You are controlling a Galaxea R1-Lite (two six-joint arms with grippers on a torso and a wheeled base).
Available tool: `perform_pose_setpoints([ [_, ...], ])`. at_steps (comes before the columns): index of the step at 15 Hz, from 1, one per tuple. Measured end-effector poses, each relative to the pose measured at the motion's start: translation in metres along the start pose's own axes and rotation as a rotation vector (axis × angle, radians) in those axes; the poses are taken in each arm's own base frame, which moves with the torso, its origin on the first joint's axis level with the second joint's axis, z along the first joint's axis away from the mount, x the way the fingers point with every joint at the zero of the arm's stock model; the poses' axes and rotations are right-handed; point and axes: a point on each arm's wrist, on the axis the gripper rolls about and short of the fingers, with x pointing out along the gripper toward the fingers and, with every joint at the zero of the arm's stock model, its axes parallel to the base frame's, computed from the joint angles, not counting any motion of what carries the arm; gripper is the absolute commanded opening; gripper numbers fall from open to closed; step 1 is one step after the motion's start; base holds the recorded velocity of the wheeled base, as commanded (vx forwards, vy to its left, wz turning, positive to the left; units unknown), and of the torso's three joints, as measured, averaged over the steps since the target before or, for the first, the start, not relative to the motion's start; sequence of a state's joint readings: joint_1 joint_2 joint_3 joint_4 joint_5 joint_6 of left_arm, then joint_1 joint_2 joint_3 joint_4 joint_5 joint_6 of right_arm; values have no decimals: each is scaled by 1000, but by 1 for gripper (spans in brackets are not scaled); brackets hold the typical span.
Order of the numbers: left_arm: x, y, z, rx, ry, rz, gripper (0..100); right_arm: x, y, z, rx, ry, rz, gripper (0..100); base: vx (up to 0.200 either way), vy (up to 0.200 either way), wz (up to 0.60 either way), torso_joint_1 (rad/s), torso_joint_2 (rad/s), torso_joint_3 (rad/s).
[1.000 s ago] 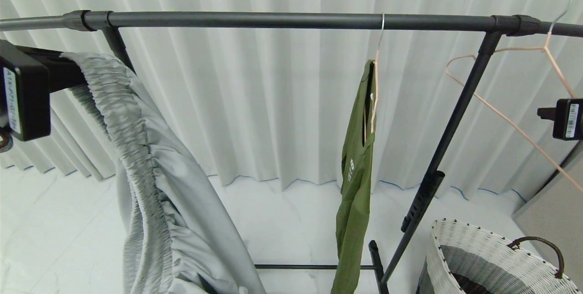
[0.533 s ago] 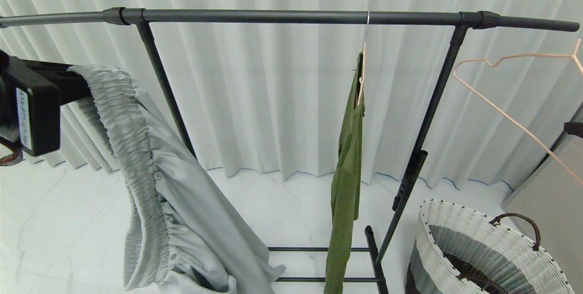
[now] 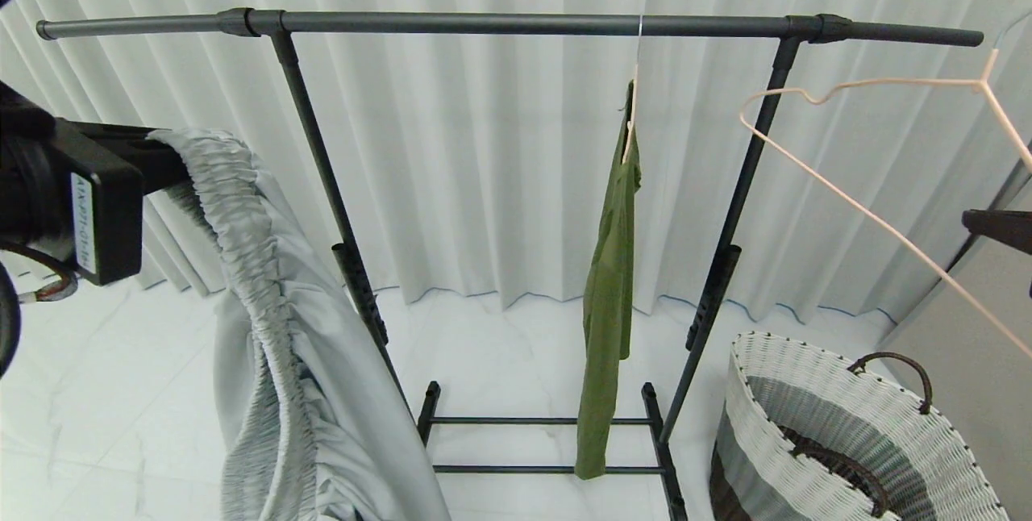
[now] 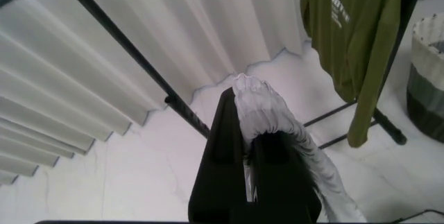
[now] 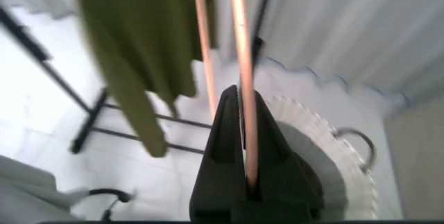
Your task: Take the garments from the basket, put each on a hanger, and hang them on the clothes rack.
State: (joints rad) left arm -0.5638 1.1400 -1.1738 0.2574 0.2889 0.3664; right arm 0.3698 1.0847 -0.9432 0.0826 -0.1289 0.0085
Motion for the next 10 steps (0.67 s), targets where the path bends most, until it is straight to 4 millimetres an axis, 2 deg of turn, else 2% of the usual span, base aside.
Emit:
perform_pose_setpoints([
  [5,6,3,-2,1,45,80,0,-14,41,3,-29,-54,303,0,0,0,0,0,0,0],
  [10,25,5,0,-89,88,118,0,-39,87,-17,-34,24,680,0,0,0,0,0,0,0],
])
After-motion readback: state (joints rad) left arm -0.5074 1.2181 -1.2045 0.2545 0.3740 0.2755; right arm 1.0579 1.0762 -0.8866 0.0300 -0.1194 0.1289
